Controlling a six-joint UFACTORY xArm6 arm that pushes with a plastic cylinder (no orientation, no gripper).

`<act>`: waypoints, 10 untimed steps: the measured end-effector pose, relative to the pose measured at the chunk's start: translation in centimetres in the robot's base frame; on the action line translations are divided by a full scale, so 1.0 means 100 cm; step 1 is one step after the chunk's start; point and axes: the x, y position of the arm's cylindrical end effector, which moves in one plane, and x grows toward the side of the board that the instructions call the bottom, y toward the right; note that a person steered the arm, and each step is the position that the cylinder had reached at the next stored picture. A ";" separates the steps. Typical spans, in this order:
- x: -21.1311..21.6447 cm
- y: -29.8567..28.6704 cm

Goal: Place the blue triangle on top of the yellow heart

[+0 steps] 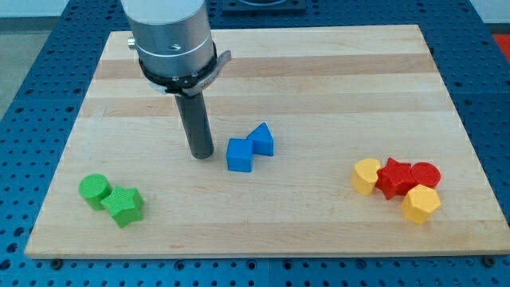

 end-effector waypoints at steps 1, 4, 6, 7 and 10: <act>-0.004 0.010; -0.010 0.076; -0.011 0.134; -0.012 0.147; -0.012 0.187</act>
